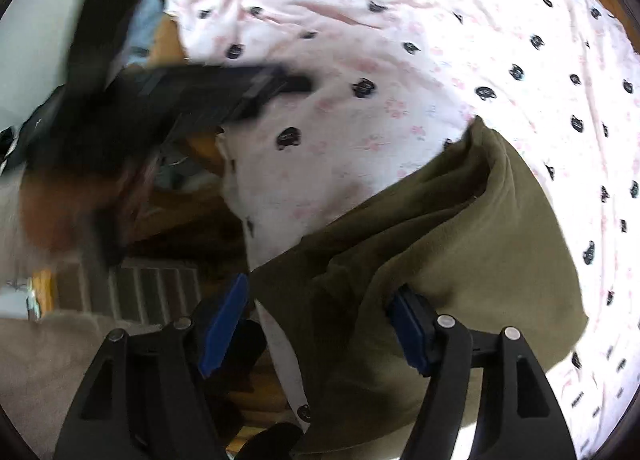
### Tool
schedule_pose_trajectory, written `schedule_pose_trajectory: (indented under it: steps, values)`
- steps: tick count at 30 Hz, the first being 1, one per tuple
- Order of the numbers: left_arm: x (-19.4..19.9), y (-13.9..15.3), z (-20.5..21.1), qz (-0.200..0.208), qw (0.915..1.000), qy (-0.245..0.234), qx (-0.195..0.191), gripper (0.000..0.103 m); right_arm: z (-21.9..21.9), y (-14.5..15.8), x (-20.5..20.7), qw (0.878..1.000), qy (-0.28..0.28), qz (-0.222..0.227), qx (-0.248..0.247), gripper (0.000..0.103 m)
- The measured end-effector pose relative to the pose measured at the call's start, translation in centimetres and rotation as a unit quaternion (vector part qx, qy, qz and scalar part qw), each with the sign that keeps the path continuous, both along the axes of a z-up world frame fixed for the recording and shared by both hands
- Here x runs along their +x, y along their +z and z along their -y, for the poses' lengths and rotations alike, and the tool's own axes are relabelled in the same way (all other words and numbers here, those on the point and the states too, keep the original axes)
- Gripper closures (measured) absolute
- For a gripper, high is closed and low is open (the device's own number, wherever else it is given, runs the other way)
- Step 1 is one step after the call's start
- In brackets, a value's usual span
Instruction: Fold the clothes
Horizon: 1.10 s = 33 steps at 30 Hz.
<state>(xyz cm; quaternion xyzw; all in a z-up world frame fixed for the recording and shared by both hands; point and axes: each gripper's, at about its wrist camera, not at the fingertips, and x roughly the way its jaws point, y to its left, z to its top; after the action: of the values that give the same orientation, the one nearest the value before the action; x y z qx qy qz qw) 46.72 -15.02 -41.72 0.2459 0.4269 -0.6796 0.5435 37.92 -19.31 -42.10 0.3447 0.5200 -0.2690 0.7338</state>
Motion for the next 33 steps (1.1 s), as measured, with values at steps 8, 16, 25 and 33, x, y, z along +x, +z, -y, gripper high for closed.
schedule_pose_trajectory:
  steps: [8,16,25,33]
  values:
    - [-5.4,-4.0,7.3,-0.125,0.9756,-0.13,0.125,0.075,-2.5,-1.2,-9.0,0.999,-0.038,0.008,-0.012,0.032]
    - [-7.5,-7.7,11.8,-0.174,0.9579,-0.127,0.189,0.075,-1.5,-7.2,-13.7,0.993,-0.095,0.031,0.057,0.032]
    - [-8.2,-9.5,14.8,-0.144,0.958,-0.129,0.212,0.075,0.5,-11.6,-16.8,0.965,-0.177,0.145,0.124,0.032]
    - [-7.4,-11.3,16.1,-0.13,0.9545,-0.113,0.244,0.08,-0.1,-13.2,-14.4,0.954,-0.183,0.166,0.171,0.102]
